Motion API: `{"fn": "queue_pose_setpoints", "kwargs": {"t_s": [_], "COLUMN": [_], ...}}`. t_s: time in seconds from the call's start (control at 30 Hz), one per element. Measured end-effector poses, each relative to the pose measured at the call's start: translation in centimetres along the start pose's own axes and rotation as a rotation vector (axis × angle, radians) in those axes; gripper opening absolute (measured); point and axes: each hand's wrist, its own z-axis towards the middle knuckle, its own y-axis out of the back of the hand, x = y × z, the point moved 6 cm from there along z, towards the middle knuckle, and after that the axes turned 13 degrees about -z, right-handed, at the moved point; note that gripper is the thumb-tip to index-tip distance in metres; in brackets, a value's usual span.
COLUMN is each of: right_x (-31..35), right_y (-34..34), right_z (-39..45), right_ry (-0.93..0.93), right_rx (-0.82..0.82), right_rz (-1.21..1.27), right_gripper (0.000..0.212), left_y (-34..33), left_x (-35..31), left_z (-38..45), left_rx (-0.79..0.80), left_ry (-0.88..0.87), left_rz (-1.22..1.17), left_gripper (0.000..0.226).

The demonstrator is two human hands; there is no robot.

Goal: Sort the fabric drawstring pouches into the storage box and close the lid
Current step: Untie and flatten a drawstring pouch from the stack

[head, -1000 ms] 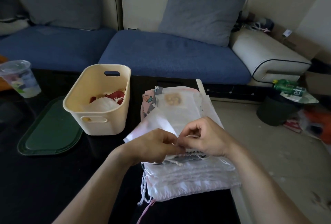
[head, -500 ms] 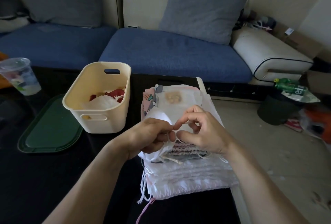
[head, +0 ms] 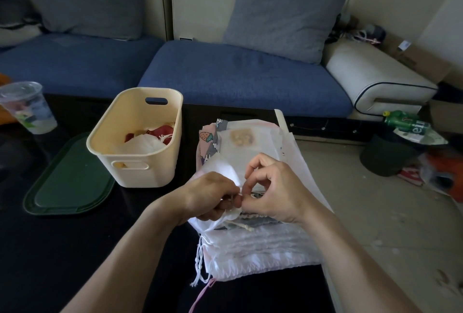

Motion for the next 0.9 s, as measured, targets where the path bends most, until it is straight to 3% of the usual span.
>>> {"fn": "queue_pose_setpoints", "kwargs": {"t_s": [0.13, 0.33, 0.63, 0.77, 0.9], "right_x": [0.2, 0.3, -0.1, -0.4, -0.3], "right_y": [0.1, 0.3, 0.5, 0.4, 0.8], "right_z": [0.3, 0.5, 0.8, 0.9, 0.8], "right_ry": [-0.02, -0.056, -0.184, -0.185, -0.088], "right_rx": [0.002, -0.06, -0.195, -0.166, -0.097], "right_rz": [0.09, 0.27, 0.42, 0.488, 0.351], "right_gripper": [0.019, 0.01, 0.01, 0.008, 0.013], "left_y": [0.4, 0.7, 0.3, 0.7, 1.1], "left_x": [0.2, 0.0, -0.8, -1.1, -1.2], "left_z": [0.2, 0.5, 0.2, 0.2, 0.3], "left_rx": [-0.11, -0.168, -0.007, -0.042, -0.101], "left_ry": [0.025, -0.001, -0.079, -0.144, -0.225], "left_rz": [-0.057, -0.057, -0.324, -0.396, -0.444], "left_gripper": [0.057, 0.013, 0.022, 0.024, 0.023]}}
